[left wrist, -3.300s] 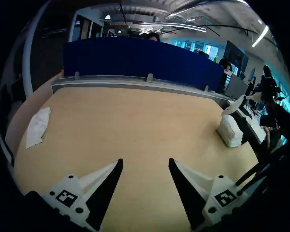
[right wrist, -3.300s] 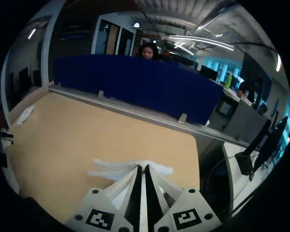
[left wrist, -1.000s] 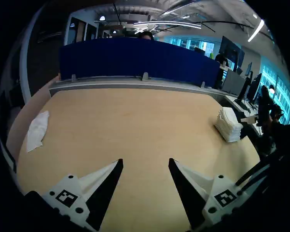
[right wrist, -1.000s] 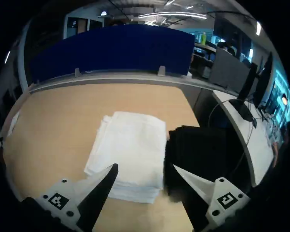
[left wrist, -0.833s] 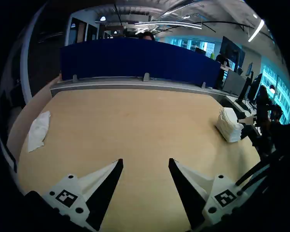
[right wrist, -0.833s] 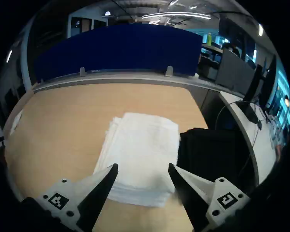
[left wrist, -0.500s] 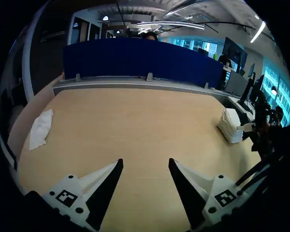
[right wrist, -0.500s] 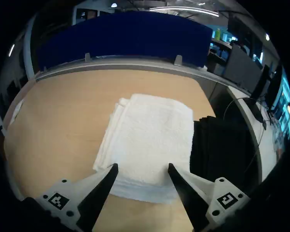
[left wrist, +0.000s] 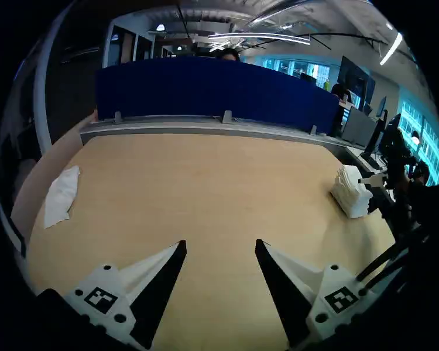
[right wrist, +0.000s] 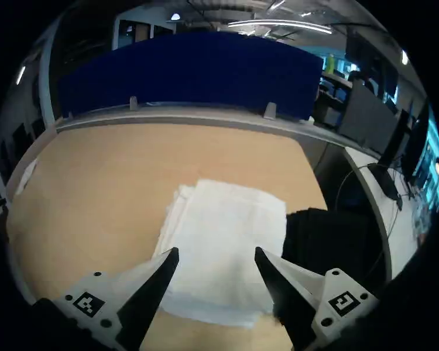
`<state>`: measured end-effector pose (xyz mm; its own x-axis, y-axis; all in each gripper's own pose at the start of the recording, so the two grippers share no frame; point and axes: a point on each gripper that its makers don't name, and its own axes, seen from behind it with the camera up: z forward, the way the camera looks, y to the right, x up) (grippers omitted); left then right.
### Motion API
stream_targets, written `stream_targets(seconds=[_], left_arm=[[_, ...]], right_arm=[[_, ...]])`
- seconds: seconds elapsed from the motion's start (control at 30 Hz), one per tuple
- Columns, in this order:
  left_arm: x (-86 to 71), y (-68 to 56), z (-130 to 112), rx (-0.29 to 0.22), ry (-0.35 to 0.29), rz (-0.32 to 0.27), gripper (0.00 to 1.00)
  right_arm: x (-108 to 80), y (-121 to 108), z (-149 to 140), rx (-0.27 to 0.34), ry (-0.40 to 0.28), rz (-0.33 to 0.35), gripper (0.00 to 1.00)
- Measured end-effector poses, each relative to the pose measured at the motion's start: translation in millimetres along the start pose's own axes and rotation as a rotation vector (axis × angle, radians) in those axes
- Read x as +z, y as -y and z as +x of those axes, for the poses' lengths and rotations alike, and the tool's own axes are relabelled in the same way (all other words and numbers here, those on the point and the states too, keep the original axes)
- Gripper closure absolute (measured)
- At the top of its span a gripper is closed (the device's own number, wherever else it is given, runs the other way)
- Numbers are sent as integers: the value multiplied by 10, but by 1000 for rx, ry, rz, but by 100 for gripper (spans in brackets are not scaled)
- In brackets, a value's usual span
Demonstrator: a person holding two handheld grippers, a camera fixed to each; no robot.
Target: Fold towel
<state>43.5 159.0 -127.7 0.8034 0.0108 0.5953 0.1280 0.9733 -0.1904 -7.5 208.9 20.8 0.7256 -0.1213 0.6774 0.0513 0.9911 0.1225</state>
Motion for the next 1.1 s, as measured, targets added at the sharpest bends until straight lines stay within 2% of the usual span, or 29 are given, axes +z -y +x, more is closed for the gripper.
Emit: stream_targets(seconds=[0.1, 0.27, 0.5, 0.7, 0.9, 1.1], left_arm=[[-14, 8, -3, 0, 0, 6, 13], [-43, 38, -9, -1, 0, 19, 13], [-62, 86, 2, -8, -2, 33, 13], [-72, 103, 13, -6, -4, 37, 13], [-74, 123, 29, -10, -8, 34, 13], [-65, 188, 80, -5, -23, 33, 13]], right_arm=[[139, -70, 177, 19, -13, -7, 0], [360, -90, 294, 47, -4, 0, 0], [561, -52, 214, 35, 41, 8, 0], [638, -40, 162, 29, 52, 6, 0], [520, -25, 251, 19, 31, 3, 0], [117, 128, 402, 7, -49, -6, 0]])
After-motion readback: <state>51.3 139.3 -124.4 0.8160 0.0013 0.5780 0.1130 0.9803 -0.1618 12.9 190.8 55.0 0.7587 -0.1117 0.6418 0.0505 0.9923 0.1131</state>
